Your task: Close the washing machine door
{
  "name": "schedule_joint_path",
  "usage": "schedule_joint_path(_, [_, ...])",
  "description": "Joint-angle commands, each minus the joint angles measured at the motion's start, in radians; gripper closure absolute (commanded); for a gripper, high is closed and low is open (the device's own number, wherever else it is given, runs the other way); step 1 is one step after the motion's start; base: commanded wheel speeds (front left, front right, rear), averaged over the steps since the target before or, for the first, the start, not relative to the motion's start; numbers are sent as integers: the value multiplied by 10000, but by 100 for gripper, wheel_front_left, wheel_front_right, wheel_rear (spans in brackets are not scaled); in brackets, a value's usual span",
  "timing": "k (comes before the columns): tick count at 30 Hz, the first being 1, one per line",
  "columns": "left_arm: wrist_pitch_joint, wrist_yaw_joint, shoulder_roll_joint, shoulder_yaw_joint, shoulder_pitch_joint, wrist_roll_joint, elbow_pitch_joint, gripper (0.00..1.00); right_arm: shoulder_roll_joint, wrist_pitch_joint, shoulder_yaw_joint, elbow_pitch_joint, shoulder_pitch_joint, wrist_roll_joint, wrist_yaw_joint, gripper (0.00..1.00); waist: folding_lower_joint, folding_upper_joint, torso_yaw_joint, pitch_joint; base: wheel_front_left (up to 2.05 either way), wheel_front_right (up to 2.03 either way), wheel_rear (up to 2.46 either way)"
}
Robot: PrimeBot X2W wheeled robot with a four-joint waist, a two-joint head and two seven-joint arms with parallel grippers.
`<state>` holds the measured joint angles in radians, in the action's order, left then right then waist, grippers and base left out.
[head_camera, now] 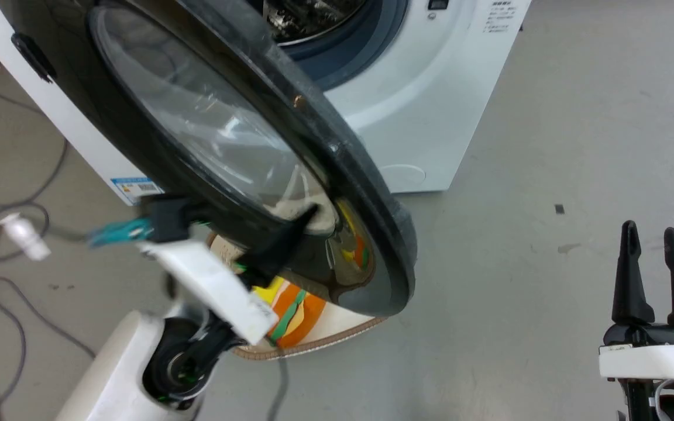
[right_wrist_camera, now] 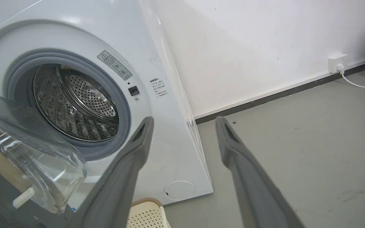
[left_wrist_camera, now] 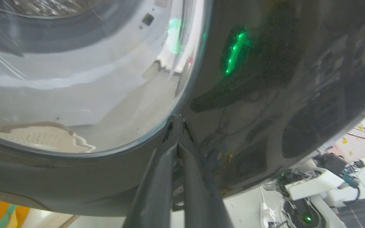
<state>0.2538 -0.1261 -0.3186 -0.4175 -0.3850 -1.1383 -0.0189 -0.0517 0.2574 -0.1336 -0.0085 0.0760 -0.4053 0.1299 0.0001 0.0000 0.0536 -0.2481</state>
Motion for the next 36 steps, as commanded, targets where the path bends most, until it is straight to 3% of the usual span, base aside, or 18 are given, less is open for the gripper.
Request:
schedule_joint_path(1, [-187,-46,-96,4,146,115,37,100,15,44,-17,2,73,-16,8,0,-1,0,-10,91,0,0,0])
schedule_joint_path(4, [-2067,-39,-737,-124,262,1890,683,100,15,44,-91,0,-44,28,8,0,-1,0,-94,340,0,0,0])
schedule_joint_path(6, [-3238,308,-805,-23,345,2994,1216,100,15,44,-125,-18,-125,71,8,0,-1,0,-170,507,0,0,0])
schedule_joint_path(9, [-4667,1551,-705,301,384,4412,1694,100,15,44,-139,-74,-184,145,8,0,-1,0,-236,688,0,0,0])
schedule_joint_path(12, [-5077,2886,-627,582,488,5813,1778,100,15,44,-139,-196,-225,254,8,0,-1,0,-284,872,0,0,0])
schedule_joint_path(13, [-5138,3612,-509,851,677,6538,1649,100,15,44,-108,-333,-276,390,8,0,-1,0,-312,988,0,0,0])
schedule_joint_path(16, [-5149,4518,-367,1157,1041,7792,1236,100,15,44,135,-754,-298,725,8,0,-1,0,-348,1120,0,0,0])
schedule_joint_path(17, [-5149,4518,-367,1157,1041,7792,1236,100,15,44,135,-754,-298,725,8,0,-1,0,-348,1120,0,0,0])
schedule_joint_path(18, [-5150,4684,-258,1263,1214,8039,1102,56,15,44,235,-907,-270,814,8,0,-1,0,-353,1175,0,0,0])
schedule_joint_path(19, [-5151,4728,-94,1395,1379,8163,902,0,15,44,283,-1052,-229,880,8,0,-1,0,-361,1202,0,0,0])
schedule_joint_path(24, [-5153,4690,358,1754,2092,8921,757,0,15,44,584,-1761,409,813,8,0,-1,0,-451,1319,0,0,0])
schedule_joint_path(26, [-5154,4689,503,1890,2257,9227,728,0,15,44,852,-2065,766,798,8,88,-1,0,-501,1363,0,0,0])
schedule_joint_path(27, [-5154,4669,577,1957,2340,9337,726,0,15,44,1010,-2256,965,847,8,100,-1,0,-524,1378,0,0,0])
schedule_joint_path(36, [-5155,4221,1144,2502,2735,10032,653,0,15,44,4100,-3485,2497,203,8,100,-1,0,-757,1445,0,0,0])
